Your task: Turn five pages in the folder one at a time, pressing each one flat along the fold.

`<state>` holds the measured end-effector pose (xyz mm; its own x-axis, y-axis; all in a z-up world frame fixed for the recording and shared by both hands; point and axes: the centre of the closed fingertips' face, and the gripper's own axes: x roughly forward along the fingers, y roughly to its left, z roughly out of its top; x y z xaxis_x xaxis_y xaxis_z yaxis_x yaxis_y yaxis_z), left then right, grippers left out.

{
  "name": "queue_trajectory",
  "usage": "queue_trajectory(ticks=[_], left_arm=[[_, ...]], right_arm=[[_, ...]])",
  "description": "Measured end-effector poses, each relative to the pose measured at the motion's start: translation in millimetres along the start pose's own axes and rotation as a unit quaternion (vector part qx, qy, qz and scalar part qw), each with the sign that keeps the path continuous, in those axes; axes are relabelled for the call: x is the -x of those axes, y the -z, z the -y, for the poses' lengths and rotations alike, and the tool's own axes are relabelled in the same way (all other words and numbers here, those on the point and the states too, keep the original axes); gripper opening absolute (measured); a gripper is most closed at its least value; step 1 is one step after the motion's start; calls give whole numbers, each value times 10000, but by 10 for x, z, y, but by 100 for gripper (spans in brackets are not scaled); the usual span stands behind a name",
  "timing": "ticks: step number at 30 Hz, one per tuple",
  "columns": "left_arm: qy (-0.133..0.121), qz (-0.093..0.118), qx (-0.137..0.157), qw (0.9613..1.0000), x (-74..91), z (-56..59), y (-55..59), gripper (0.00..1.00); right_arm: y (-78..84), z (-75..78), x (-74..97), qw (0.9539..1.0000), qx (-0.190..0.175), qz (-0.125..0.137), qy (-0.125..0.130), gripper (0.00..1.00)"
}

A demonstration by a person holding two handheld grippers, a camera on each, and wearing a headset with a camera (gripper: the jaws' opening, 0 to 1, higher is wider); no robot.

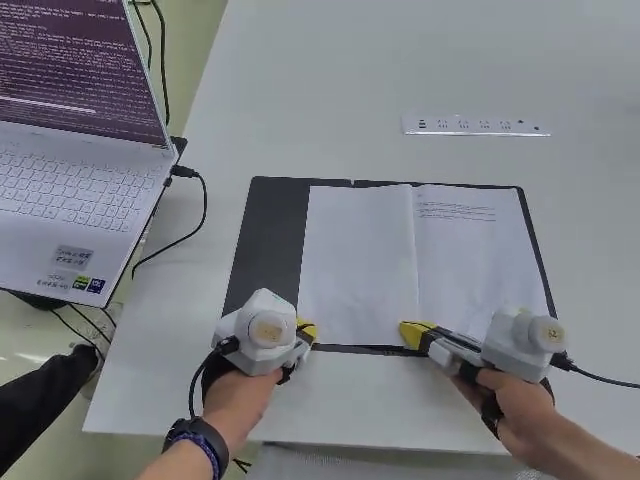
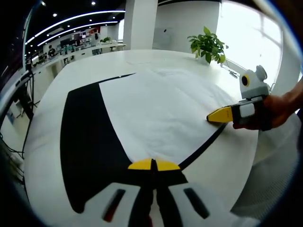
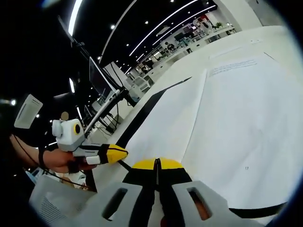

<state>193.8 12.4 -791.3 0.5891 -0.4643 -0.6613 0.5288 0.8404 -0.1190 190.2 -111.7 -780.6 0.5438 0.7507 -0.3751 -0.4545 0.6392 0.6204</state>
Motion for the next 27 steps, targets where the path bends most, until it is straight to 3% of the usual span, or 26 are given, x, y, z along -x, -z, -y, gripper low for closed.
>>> queue_trajectory(ticks=[10,13,21,27], left_arm=[[-61,-62,-29,10000,12,9,-15,0],[-29,-117,-198,9997,5,45,-12,0],[153,-312,105,9993,6,93,-49,12],[218,-226,72,9995,75,150,-207,23]], right_arm=[[15,-25,20,9999,-87,-75,22,0],[9,-36,25,9999,-101,-110,23,0],[-89,-73,114,9997,-206,-32,-102,11],[-190,-46,258,9998,-133,23,-145,20]])
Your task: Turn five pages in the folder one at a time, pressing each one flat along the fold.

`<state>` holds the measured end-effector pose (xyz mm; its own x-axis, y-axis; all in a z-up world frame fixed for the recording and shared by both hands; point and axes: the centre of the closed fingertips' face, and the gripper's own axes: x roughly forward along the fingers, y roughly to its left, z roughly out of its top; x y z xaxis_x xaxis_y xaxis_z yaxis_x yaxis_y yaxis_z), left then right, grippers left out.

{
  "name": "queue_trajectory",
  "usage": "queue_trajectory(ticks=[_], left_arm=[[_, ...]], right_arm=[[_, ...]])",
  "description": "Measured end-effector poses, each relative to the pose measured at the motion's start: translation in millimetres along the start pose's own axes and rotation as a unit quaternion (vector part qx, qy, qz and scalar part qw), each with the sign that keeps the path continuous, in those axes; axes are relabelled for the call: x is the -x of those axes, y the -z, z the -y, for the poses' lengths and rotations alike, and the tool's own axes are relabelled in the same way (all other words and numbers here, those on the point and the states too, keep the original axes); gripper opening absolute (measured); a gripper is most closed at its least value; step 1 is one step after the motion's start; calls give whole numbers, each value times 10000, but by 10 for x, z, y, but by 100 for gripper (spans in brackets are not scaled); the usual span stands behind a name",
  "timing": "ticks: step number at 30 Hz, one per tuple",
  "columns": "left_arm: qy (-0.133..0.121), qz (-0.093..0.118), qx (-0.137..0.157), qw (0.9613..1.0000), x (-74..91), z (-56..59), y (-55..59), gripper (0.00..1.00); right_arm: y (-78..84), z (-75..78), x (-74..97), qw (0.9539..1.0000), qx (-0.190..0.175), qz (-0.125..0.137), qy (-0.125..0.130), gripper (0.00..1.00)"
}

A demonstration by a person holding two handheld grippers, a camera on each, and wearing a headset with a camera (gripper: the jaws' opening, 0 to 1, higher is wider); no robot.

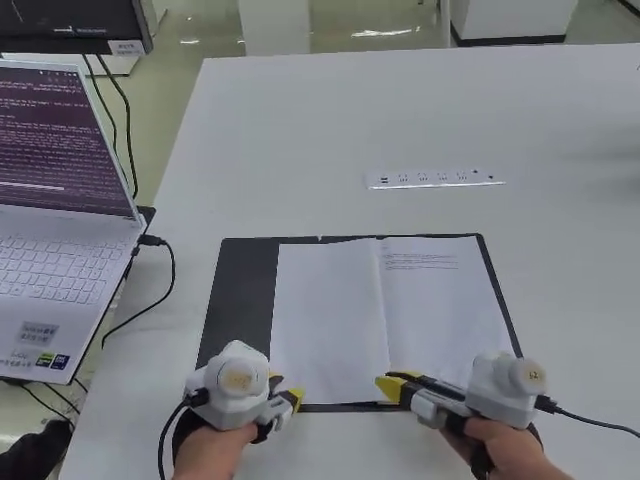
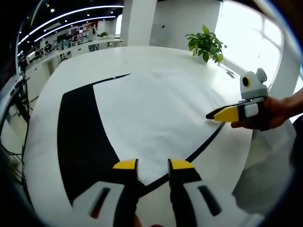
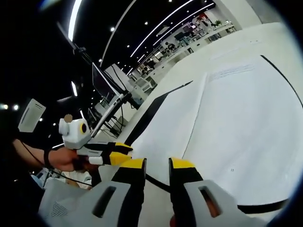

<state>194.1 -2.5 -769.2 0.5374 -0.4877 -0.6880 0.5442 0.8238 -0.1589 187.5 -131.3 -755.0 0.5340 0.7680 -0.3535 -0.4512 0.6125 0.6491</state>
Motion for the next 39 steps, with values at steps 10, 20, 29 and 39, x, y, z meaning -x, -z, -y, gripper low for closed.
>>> queue_trajectory(ticks=[10,20,29,39], left_arm=[[41,572,103,9983,219,93,-437,34],[-122,747,20,9971,517,73,-650,43],[-328,852,-166,9957,787,32,-810,52],[-388,1159,-29,9925,1017,53,-898,60]], right_arm=[[-304,213,339,9990,183,300,285,33],[-541,340,734,9942,917,190,520,44],[-806,328,1129,9896,1180,430,704,57],[-944,232,1430,9838,1413,712,840,63]])
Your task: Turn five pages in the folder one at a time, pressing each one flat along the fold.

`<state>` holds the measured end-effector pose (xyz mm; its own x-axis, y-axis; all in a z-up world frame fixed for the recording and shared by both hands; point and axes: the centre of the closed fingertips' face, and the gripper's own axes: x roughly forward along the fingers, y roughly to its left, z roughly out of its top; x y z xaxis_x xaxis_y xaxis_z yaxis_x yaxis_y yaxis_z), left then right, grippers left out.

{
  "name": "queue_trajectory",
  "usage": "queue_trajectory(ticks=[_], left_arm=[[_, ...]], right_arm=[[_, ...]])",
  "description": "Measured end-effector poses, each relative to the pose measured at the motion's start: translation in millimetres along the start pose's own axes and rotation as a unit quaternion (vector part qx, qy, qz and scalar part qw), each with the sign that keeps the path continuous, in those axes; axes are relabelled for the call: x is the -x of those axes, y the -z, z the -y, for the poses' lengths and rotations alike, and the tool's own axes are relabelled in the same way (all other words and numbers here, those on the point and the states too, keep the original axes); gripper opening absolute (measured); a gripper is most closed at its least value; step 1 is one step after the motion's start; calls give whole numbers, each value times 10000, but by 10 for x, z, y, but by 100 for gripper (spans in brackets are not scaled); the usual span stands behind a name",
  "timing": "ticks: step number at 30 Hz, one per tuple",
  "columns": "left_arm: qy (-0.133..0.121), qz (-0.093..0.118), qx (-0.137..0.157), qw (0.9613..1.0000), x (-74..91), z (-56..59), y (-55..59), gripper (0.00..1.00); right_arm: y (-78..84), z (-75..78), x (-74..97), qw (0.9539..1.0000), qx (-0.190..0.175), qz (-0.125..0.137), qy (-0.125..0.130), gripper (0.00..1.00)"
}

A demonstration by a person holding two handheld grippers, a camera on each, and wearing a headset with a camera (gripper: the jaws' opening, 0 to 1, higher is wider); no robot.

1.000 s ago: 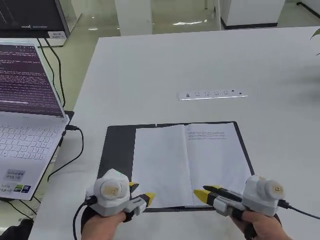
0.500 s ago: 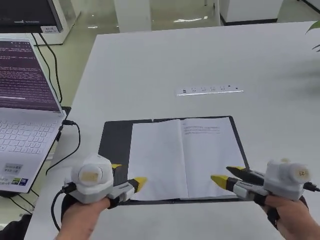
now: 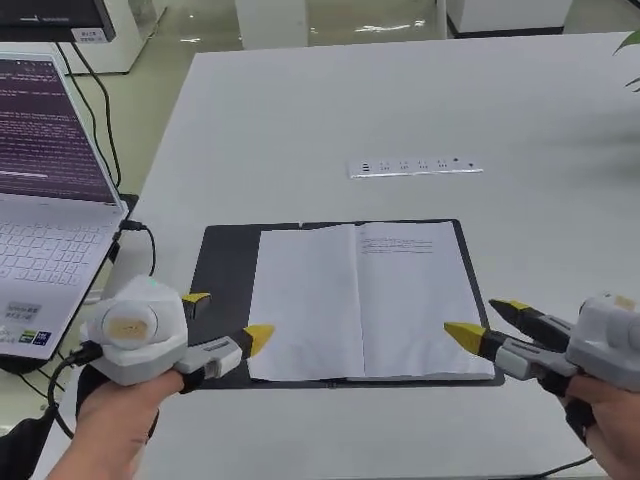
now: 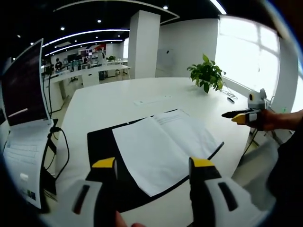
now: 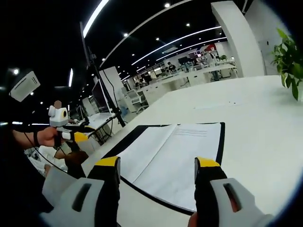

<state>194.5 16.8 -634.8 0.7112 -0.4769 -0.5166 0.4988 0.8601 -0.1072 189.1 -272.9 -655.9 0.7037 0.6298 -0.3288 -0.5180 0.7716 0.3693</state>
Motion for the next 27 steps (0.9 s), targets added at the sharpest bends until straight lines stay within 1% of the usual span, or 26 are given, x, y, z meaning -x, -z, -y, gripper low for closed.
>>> queue_trajectory(ticks=[3,5,7,9,12,13,15,19,23,27], left_arm=[[-22,-50,2,10000,53,21,26,63],[-57,-93,33,9999,103,45,50,67],[-130,-41,129,9998,144,54,51,68],[-164,-18,148,9998,159,63,47,69],[-149,19,193,9997,168,82,37,72],[-143,58,245,9996,170,88,28,73],[-146,92,251,9995,173,92,24,73],[-154,33,203,9997,168,95,54,74],[-136,33,201,9997,171,109,54,74],[-113,8,185,9998,154,138,60,74]], right_arm=[[19,-13,70,9999,121,-55,42,63],[39,-49,107,9999,147,-88,21,65],[80,-81,129,9996,204,-177,-18,68],[111,-73,153,9996,186,-217,25,70],[131,-59,190,9999,70,-146,13,71],[143,-49,195,9999,41,-147,21,72],[155,-42,212,9998,46,-180,55,72],[159,-13,243,9997,100,-224,51,73],[128,-2,268,9997,129,-203,64,73],[157,17,265,9996,101,-237,83,73]])
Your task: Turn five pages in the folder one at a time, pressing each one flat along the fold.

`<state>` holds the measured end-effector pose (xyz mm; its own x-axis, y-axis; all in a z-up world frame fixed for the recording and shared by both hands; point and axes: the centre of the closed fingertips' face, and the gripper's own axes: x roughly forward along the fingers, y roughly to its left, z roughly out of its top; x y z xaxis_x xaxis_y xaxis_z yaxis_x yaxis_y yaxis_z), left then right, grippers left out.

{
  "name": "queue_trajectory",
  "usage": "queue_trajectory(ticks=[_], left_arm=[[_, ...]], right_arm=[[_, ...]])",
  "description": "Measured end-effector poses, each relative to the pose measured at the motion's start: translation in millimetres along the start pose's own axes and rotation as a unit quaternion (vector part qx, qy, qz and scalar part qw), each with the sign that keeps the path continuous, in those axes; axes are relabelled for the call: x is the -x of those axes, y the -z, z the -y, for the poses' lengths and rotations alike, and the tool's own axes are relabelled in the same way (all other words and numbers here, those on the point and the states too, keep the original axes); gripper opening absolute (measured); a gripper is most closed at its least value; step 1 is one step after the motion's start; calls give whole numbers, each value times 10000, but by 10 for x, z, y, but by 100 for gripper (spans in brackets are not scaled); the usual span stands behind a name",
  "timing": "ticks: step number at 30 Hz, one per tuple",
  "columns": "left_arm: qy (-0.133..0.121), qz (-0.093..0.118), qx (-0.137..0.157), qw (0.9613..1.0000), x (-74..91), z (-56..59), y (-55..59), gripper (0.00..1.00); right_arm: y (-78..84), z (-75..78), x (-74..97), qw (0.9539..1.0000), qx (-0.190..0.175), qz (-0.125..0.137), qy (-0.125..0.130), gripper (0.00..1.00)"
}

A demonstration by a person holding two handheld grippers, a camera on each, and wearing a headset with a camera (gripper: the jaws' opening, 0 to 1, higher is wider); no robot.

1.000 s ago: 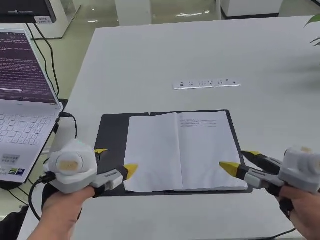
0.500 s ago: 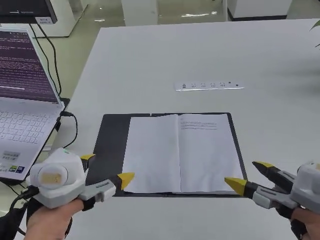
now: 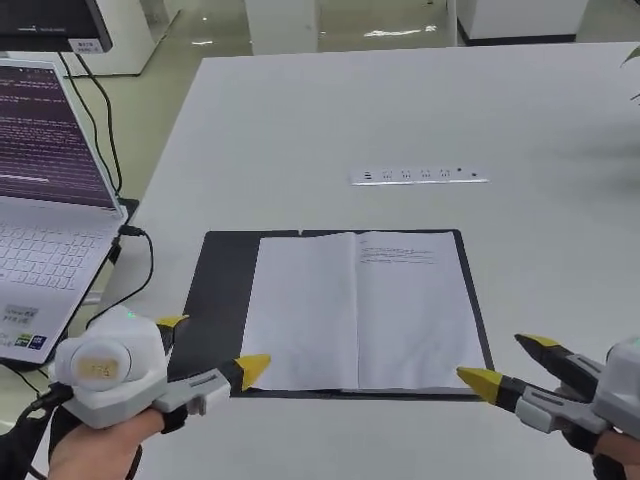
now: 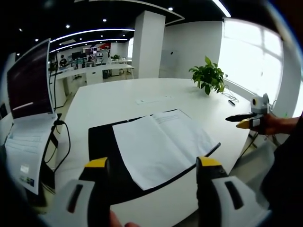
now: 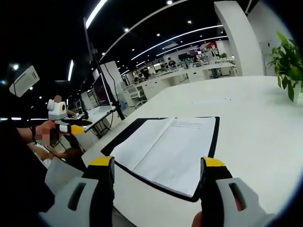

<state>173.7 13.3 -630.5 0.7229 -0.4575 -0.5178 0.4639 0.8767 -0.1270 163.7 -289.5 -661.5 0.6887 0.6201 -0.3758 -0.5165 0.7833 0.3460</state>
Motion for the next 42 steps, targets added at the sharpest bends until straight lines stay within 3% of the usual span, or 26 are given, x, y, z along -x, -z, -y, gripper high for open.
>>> queue_trajectory(ticks=[9,24,33,42], left_arm=[[129,-95,-63,9999,-108,124,5,72],[708,-231,-204,9970,-438,644,-10,71],[1118,-473,-484,9914,-642,960,62,70],[1404,-610,-640,9861,-835,1146,58,70]], right_arm=[[85,-46,55,9999,-42,-95,-30,74],[122,-89,166,9999,10,-131,-25,75],[167,-56,247,9999,-41,-119,48,75],[243,-29,247,9998,-61,-177,96,74]])
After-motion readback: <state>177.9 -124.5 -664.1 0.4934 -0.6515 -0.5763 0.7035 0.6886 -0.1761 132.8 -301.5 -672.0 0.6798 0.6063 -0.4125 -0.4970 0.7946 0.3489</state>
